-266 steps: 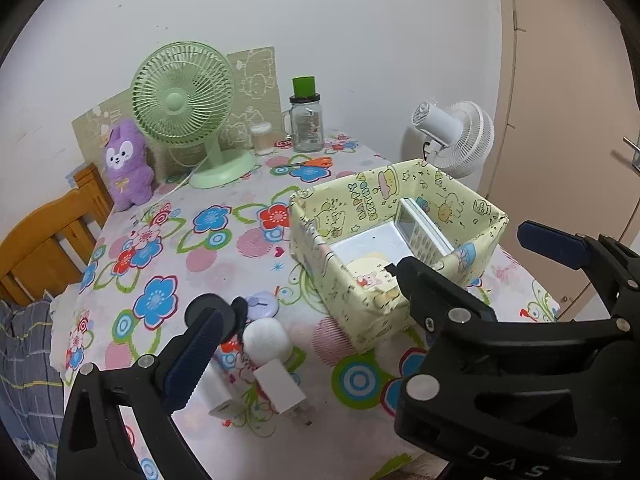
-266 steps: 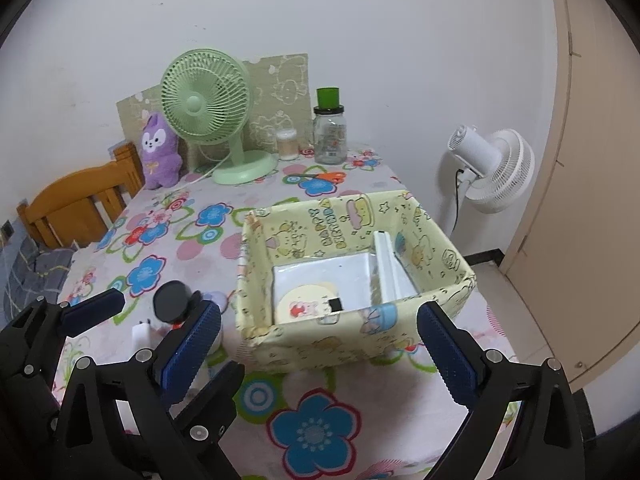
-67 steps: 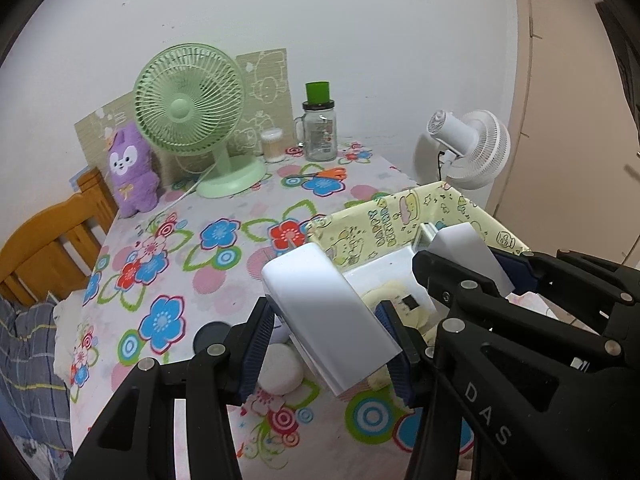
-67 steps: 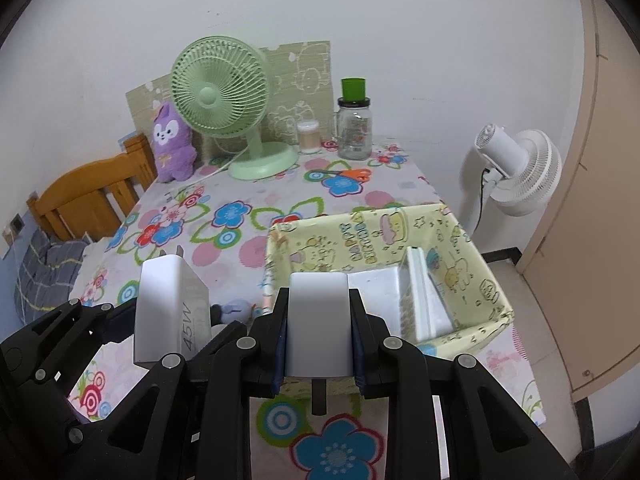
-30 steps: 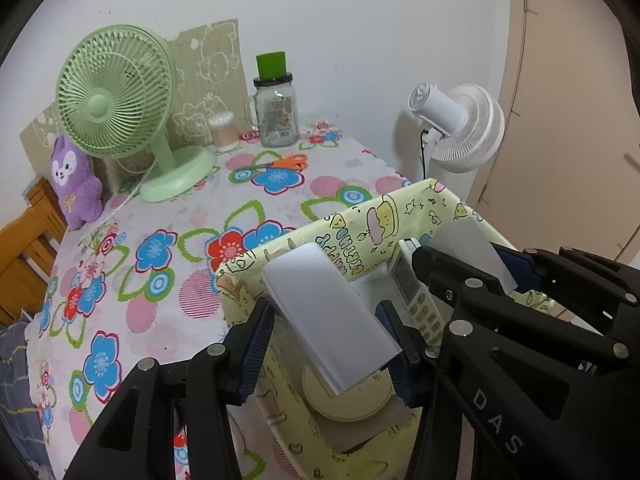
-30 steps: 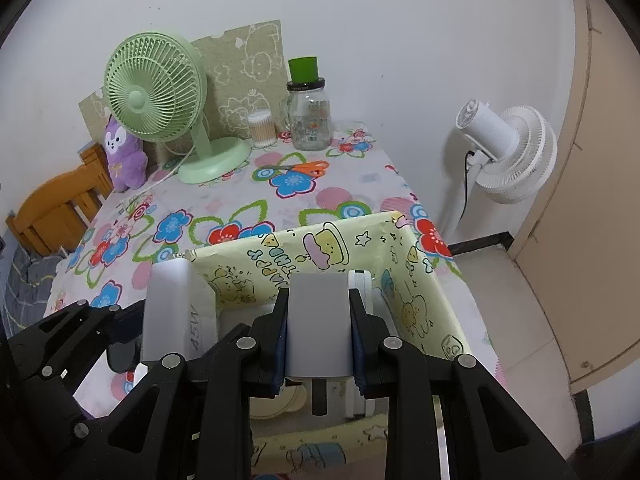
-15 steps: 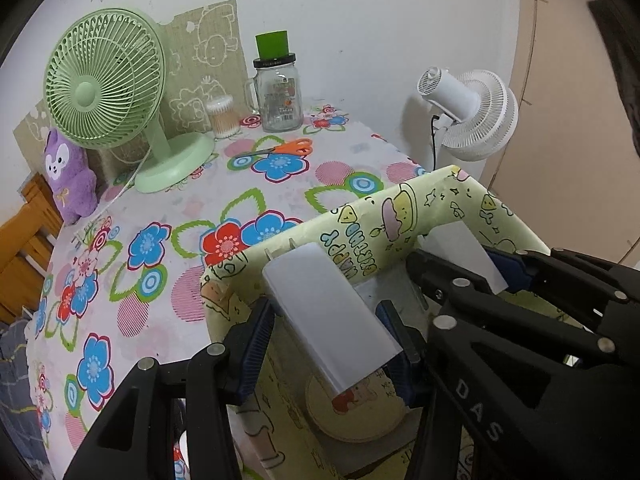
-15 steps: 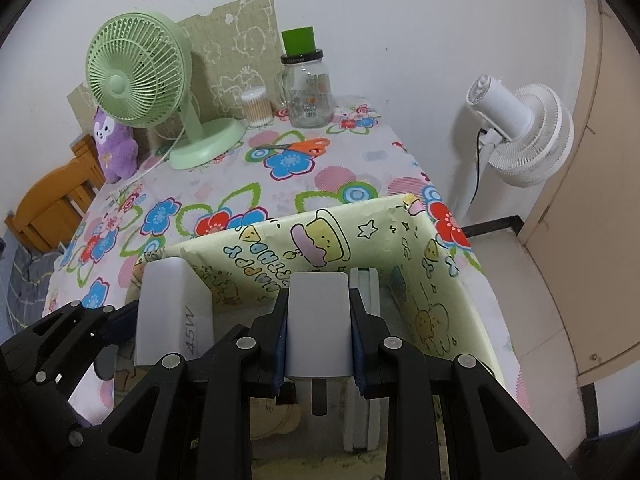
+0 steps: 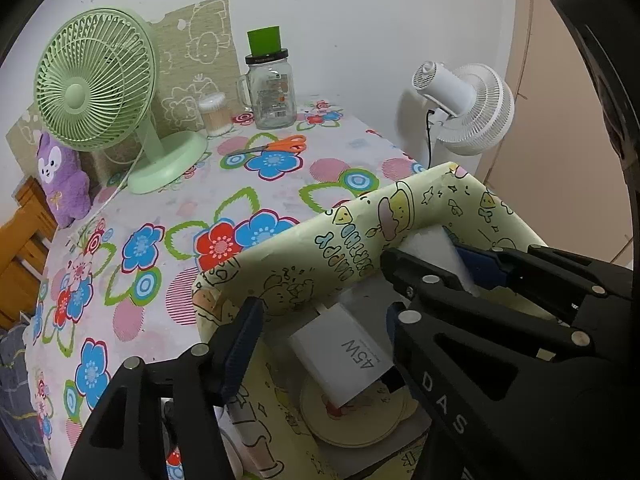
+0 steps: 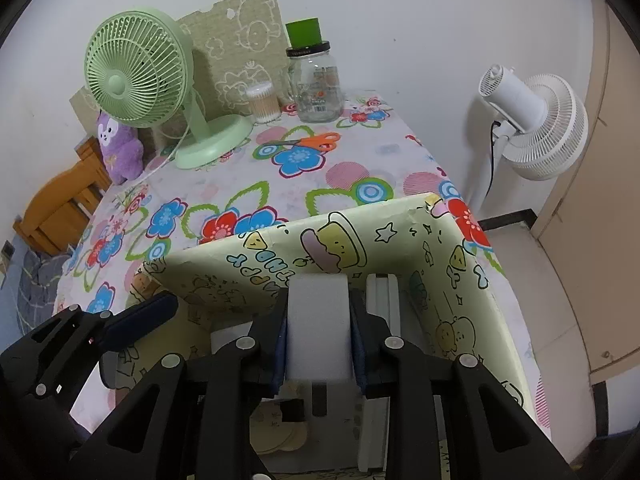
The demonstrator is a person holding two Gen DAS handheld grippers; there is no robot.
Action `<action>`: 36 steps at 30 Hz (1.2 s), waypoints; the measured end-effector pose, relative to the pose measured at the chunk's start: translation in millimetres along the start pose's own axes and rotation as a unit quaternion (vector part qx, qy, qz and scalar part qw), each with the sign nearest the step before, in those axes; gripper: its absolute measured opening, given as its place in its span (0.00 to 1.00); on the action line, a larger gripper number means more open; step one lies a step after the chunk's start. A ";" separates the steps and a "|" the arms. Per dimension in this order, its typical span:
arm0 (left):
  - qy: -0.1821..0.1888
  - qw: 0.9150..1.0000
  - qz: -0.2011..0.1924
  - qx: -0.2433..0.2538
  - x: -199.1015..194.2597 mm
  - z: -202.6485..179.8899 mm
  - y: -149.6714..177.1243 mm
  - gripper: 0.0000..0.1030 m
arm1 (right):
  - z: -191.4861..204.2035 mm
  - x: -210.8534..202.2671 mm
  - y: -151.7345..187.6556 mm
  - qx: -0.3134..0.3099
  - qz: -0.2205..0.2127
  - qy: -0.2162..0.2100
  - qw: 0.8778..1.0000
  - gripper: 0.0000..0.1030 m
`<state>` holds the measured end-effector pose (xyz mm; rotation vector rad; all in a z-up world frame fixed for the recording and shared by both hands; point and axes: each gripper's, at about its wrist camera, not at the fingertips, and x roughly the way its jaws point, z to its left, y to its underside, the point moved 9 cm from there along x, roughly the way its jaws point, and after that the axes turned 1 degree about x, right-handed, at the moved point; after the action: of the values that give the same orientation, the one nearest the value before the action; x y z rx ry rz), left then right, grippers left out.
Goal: Organize rigid objects
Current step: 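Open the left tool releasing its white charger while the right tool releases its charger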
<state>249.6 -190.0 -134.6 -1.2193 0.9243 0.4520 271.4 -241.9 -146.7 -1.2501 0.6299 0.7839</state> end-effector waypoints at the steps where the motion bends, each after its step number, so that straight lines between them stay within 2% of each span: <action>1: 0.003 1.000 0.000 0.000 -0.3 -0.4 0.0 0.67 | -0.1 -0.6 -0.1 0.000 -0.001 0.001 1.000 0.39; 2: 0.006 1.000 0.000 0.000 -0.6 -1.2 -0.1 0.69 | 0.0 -1.1 0.1 0.000 0.000 0.001 1.000 0.43; 3: 0.011 1.000 -0.001 0.000 -1.0 -1.9 -0.1 0.71 | 0.1 -2.5 0.0 0.002 -0.002 0.001 1.000 0.52; 4: 0.012 1.000 -0.001 0.000 -1.2 -2.5 -0.3 0.71 | 0.3 -3.6 0.1 0.003 -0.004 0.002 1.000 0.56; 10: 0.003 1.000 -0.006 0.009 -5.3 -5.8 1.2 0.75 | -3.4 -7.6 3.8 0.013 -0.004 0.008 1.000 0.61; 14: -0.006 1.000 -0.014 0.008 -12.0 -5.2 3.2 0.81 | -4.9 -13.9 7.2 0.018 -0.006 0.012 1.000 0.64; 23: -0.009 0.999 -0.031 0.007 -32.5 -6.2 9.7 0.83 | 0.4 -34.8 15.5 0.016 -0.015 0.018 1.000 0.67; 26: -0.014 0.999 -0.040 0.004 -41.2 -3.9 12.9 0.87 | 3.0 -42.0 17.8 0.016 -0.020 0.020 0.999 0.71; 36: -0.011 0.998 -0.059 -0.002 -63.5 -1.3 24.8 0.91 | 14.7 -67.7 29.0 0.011 -0.042 0.025 0.999 0.76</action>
<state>194.4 -172.4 -98.6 -1.2633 0.8292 0.3730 207.8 -235.5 -107.1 -1.2716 0.6205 0.6768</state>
